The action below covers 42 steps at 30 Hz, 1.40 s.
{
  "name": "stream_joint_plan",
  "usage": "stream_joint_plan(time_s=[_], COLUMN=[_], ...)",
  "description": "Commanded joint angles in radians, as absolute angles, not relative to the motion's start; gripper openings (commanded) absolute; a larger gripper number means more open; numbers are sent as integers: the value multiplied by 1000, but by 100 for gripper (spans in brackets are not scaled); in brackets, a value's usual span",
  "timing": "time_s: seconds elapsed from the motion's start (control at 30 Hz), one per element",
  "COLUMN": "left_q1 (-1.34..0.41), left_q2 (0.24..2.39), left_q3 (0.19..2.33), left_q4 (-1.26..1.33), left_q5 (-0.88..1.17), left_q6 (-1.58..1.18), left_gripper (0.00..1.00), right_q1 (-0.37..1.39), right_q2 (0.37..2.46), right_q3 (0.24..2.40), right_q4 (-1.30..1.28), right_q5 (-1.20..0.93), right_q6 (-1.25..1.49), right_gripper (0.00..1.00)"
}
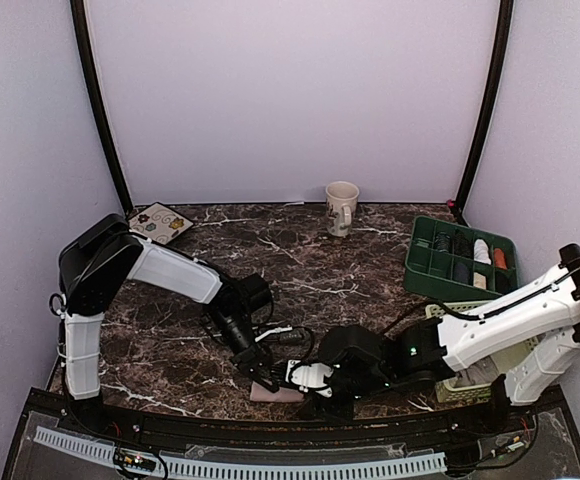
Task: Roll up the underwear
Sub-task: Roll the underwear at the center of the board, then pass from the left arm to the right
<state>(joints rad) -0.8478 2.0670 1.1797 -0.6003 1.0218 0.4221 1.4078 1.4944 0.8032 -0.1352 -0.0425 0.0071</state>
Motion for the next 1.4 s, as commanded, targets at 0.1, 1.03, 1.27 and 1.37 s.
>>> stream_joint_plan(time_s=[0.1, 1.03, 1.27, 1.37], left_q1=[-838, -818, -811, -797], left_q2=[2119, 2144, 2142, 2126], left_q3=[1175, 1206, 1219, 1213], left_q4=[-645, -675, -690, -682], left_q5=[930, 931, 901, 897], left_q6=[408, 429, 441, 439], left_gripper=[3, 4, 9, 15], right_q1=[1423, 1407, 1375, 1375], right_q2=[1662, 1946, 2001, 1992], right_q3=[918, 1017, 1065, 1047], right_q4=[-110, -275, -335, -342], right_q5=[104, 173, 33, 8], right_q6=[-116, -136, -121, -129], right_gripper=[49, 49, 35, 16])
